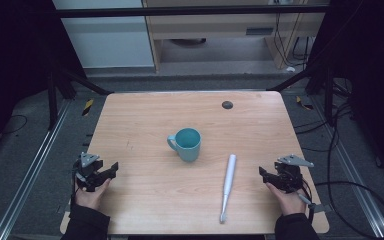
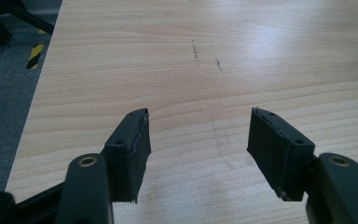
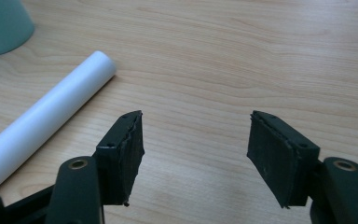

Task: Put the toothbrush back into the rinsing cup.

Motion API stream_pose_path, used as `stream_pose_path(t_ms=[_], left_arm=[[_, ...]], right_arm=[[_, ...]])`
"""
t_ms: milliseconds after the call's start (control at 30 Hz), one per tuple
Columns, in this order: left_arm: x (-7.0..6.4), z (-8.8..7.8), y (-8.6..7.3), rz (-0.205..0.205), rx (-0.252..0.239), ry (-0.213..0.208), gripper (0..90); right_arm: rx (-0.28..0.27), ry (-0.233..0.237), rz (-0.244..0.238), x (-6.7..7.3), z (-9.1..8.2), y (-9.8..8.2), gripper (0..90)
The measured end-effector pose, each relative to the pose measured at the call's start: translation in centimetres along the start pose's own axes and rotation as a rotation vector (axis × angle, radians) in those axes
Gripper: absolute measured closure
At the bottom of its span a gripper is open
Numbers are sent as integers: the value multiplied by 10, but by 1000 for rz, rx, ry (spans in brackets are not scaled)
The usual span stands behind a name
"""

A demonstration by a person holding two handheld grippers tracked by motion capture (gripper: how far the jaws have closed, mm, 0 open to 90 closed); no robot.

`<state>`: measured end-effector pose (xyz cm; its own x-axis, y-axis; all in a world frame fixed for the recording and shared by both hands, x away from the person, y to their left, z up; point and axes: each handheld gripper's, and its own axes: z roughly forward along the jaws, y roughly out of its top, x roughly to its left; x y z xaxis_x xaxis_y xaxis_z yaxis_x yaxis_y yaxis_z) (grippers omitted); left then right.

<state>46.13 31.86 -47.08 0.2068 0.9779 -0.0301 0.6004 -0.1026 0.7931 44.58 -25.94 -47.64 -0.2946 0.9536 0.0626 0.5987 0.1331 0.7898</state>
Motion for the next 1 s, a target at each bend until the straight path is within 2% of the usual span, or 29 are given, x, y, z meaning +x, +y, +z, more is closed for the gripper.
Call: stream_pose_path(t_ms=[167,333,433,533,567,1000], left_arm=[[-2,-1,0,10,8,-13,416],[-6,-1,0,45,26,-25,415],[-8,0,0,55,32,-33,414],[-8,-1,1,57,30,-36,414],[-8,-1,1,58,25,-37,415],[-11,-5,2,60,12,-44,448]], right_arm=[[-8,25,-25,7,-4,0,372],[-7,50,-64,17,-6,2,387],[-11,83,-72,22,-8,4,412],[-15,107,-79,25,-9,5,421],[-11,133,-87,29,-10,5,427],[5,238,-150,51,-12,5,553]])
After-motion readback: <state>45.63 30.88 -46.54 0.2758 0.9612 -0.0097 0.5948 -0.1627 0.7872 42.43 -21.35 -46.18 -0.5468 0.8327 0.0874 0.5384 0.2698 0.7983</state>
